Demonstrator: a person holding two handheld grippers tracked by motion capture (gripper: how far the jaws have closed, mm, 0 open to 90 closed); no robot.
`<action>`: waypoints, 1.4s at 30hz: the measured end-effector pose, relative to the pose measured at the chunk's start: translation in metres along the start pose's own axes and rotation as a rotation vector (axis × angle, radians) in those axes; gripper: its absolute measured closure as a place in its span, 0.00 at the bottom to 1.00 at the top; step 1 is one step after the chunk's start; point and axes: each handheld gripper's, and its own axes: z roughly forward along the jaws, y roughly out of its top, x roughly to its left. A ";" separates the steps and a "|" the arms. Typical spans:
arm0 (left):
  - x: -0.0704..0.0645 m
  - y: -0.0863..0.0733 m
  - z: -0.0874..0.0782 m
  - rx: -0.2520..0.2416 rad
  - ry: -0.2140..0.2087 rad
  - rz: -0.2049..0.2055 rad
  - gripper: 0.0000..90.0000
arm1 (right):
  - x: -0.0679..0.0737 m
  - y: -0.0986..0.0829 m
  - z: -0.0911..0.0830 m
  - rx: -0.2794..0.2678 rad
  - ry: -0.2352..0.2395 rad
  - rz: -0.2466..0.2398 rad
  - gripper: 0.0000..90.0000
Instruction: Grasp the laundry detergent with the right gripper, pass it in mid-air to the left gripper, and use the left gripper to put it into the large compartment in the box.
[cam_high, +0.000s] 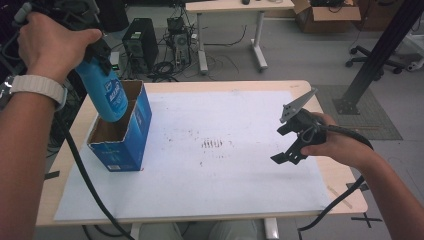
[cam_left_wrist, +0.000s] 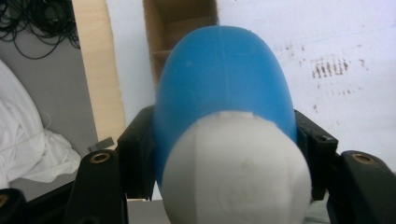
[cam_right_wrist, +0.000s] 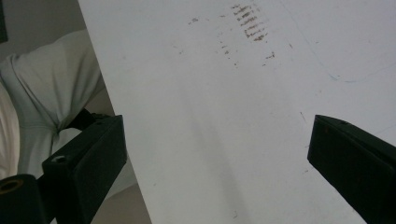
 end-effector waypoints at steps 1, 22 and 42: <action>0.001 0.001 0.003 -0.003 0.006 -0.007 0.42 | 0.000 0.000 0.000 -0.002 -0.002 0.001 0.05; 0.010 -0.006 0.102 -0.003 0.030 -0.023 0.42 | -0.009 -0.019 0.011 -0.007 -0.011 0.053 0.05; 0.017 -0.021 0.187 0.014 0.014 0.007 0.42 | -0.009 -0.026 0.020 0.003 -0.003 0.084 0.05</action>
